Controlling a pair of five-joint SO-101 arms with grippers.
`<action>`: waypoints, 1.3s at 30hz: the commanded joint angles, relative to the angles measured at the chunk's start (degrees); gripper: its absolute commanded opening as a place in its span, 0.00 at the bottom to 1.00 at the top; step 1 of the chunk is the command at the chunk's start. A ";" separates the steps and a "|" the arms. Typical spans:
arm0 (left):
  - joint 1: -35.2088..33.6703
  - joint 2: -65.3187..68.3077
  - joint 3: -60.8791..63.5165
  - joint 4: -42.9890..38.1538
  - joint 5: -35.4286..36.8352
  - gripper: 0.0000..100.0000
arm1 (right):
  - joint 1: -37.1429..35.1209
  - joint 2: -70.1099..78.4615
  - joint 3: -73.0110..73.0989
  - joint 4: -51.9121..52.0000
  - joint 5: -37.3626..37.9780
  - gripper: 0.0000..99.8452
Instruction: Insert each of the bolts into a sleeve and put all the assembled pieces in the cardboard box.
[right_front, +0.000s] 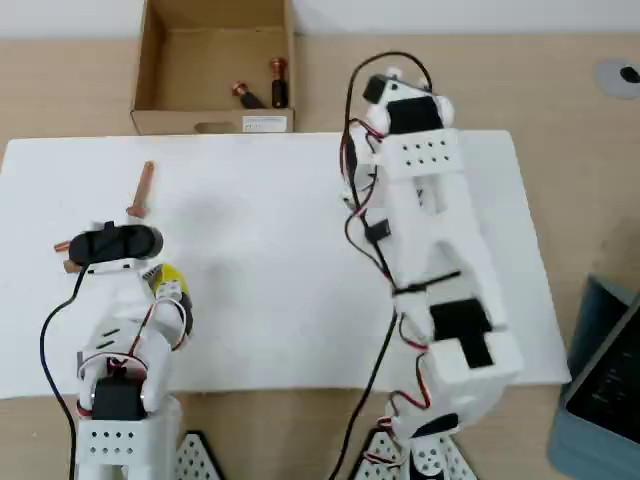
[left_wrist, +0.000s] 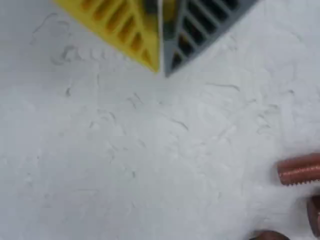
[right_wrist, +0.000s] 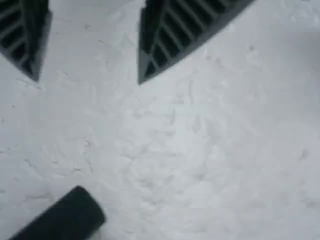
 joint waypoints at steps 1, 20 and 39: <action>0.00 -0.57 0.70 0.35 0.00 0.00 | 1.01 3.03 -0.04 -0.97 -4.04 0.15; 0.00 -0.57 0.70 0.44 0.00 0.00 | 4.26 25.10 -18.68 -0.70 -5.36 0.15; 0.00 -0.57 0.70 0.44 0.00 0.00 | 4.62 34.33 -19.30 -0.97 -5.36 0.08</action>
